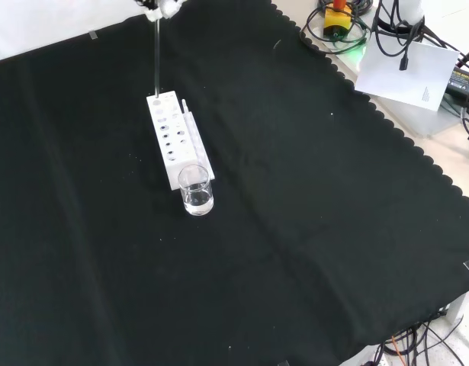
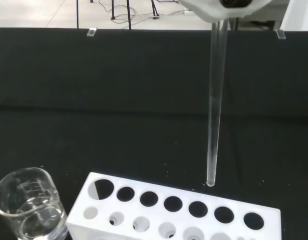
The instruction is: Take the glass rod from the white test tube rack.
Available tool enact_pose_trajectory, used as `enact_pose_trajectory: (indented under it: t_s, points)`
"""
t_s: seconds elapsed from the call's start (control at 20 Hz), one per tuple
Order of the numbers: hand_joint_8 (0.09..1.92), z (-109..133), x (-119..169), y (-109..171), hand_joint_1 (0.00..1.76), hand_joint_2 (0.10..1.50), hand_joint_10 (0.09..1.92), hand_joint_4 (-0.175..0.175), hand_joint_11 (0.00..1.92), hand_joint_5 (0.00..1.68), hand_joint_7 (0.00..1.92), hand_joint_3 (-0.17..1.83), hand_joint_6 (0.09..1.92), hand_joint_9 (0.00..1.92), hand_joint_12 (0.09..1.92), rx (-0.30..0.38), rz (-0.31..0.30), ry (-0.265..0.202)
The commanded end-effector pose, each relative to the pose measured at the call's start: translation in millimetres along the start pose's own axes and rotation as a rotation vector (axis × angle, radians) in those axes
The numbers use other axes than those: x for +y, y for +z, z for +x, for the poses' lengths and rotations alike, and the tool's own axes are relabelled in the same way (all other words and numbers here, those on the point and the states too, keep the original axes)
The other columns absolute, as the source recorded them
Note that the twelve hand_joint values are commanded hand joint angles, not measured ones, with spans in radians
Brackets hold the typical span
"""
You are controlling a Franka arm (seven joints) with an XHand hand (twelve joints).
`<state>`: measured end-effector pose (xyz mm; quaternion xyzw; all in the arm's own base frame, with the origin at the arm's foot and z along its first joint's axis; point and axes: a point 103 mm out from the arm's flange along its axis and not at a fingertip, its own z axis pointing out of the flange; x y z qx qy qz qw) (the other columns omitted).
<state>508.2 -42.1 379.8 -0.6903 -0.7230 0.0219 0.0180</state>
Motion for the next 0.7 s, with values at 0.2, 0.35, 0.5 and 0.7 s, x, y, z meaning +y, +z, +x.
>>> enact_pose_trajectory:
  t_s: [0.2,0.35,0.5,0.7]
  points:
    - [0.98,25,-8,-3,1.53,0.99,1.04,-0.175,1.32,1.11,1.02,0.0,0.48,1.18,0.45,-0.025,0.006,-0.048]
    - [0.97,32,-7,-6,1.53,0.99,1.04,-0.175,1.32,1.12,1.02,0.0,0.47,1.19,0.45,-0.031,0.002,-0.057]
    - [0.97,36,-6,-6,1.53,0.99,1.03,-0.175,1.32,1.12,1.03,0.0,0.46,1.19,0.45,-0.031,0.006,-0.063]
    - [0.97,37,-6,-4,1.53,0.99,1.03,-0.175,1.32,1.12,1.03,0.0,0.46,1.19,0.45,-0.033,0.012,-0.064]
